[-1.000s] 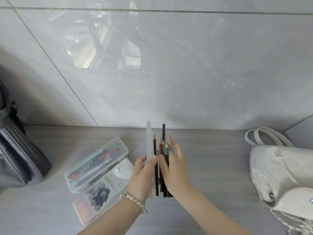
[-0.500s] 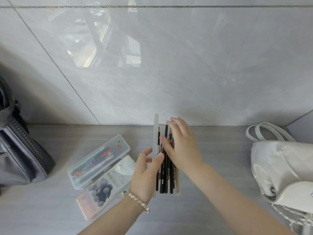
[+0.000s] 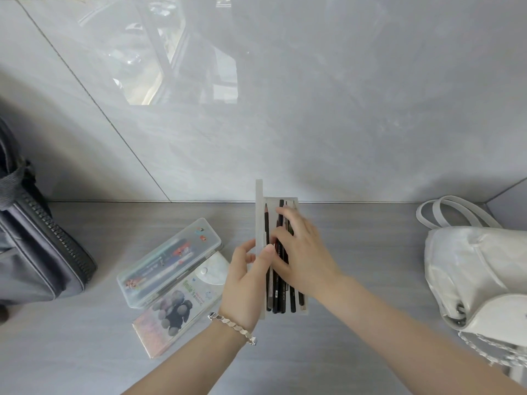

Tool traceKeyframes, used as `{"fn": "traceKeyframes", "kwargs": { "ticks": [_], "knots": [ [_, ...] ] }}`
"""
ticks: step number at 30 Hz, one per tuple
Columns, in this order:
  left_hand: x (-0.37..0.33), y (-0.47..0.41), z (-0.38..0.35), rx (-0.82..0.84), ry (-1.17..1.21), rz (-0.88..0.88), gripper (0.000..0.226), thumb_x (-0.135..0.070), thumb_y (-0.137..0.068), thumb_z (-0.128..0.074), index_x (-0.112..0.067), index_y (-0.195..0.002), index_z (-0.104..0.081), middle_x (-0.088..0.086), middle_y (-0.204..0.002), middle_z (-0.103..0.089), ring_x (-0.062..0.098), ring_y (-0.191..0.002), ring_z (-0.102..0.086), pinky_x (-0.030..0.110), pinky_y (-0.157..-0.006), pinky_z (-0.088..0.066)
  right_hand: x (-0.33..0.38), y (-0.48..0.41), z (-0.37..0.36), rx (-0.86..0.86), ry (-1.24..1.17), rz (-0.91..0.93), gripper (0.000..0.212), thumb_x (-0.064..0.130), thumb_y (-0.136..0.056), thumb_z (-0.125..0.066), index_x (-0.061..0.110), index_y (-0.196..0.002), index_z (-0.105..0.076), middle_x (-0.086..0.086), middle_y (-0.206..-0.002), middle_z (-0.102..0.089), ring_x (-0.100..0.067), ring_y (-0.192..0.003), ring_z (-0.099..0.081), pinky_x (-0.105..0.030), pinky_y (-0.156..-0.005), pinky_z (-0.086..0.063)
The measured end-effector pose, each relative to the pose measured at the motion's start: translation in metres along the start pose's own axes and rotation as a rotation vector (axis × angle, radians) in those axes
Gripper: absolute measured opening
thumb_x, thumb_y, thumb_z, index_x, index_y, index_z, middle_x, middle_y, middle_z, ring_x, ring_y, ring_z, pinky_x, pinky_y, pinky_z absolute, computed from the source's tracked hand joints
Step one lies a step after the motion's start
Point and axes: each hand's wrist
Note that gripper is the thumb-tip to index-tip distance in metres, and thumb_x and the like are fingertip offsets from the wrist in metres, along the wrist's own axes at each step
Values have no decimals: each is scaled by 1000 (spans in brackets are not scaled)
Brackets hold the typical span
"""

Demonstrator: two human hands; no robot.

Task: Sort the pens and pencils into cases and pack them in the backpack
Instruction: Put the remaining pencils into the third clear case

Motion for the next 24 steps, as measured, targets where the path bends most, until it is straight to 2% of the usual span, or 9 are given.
{"fn": "traceKeyframes", "kwargs": {
  "ticks": [3,5,7,10,13,16,19,21,24],
  "knots": [
    [-3,0,0,-9,12,-21,78,-61,-50,-62,-22,-118,-55,11,-118,-62,25,-110,-62,53,-100,-44,-2,-1,1,-21,-46,31,33,38,-84,-44,10,-83,-60,-15,-133,-48,-28,-129,-39,-40,-102,-31],
    [-4,1,-1,-7,19,-32,76,-60,-50,-63,-22,-116,-56,14,-117,-62,28,-106,-63,55,-97,-46,-4,-3,3,-65,-62,-17,36,39,-84,-42,10,-94,-61,-13,-135,-46,-22,-127,-34,-36,-103,-29],
    [-5,1,-2,-2,6,-44,79,-61,-49,-62,-22,-117,-55,14,-117,-62,29,-105,-64,55,-96,-47,-4,-5,5,-114,-26,-78,45,40,-82,-40,8,-110,-57,-12,-133,-47,-23,-126,-37,-33,-103,-28],
    [-4,0,-2,-3,-5,-44,79,-63,-48,-61,-23,-117,-55,10,-116,-63,24,-106,-63,51,-98,-46,-3,-4,2,-143,85,-73,50,40,-80,-40,7,-114,-57,-10,-120,-59,-27,-123,-45,-40,-102,-37],
    [-3,0,-1,-3,-11,-40,80,-62,-48,-60,-22,-117,-56,10,-114,-64,24,-106,-63,50,-99,-46,-6,-3,1,-170,131,-71,51,43,-79,-42,9,-114,-57,-7,-109,-64,-22,-118,-40,-44,-99,-43],
    [-4,-2,-1,-12,-53,-62,84,-64,-47,-58,-22,-120,-55,8,-114,-64,22,-107,-63,48,-100,-46,-11,-2,0,-179,190,-67,58,47,-79,-43,8,-121,-54,-8,-114,-63,-23,-120,-36,-44,-103,-36],
    [-6,-2,-1,-20,-76,-74,85,-66,-47,-57,-22,-120,-55,7,-113,-64,22,-107,-62,48,-100,-45,-15,-4,-2,-174,166,-21,60,47,-79,-44,6,-123,-52,-9,-119,-61,-22,-122,-31,-36,-107,-28],
    [-8,-3,0,-21,-63,-72,75,-60,-58,-63,-20,-121,-55,8,-115,-63,19,-106,-61,43,-100,-45,-15,-4,-1,-143,129,3,58,47,-80,-43,7,-120,-54,-7,-117,-62,-20,-121,-32,-40,-104,-35],
    [-6,-9,2,-42,-17,-78,43,-35,-87,-60,-14,-124,-53,11,-117,-61,14,-100,-59,33,-94,-45,-14,1,0,-56,91,70,55,47,-83,-42,9,-121,-53,-6,-118,-60,-19,-123,-33,-42,-101,-38]
  ]
}}
Point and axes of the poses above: each hand's wrist, its own y-axis away from the middle knuckle, its own z-axis out of the back of the hand, x = y × z
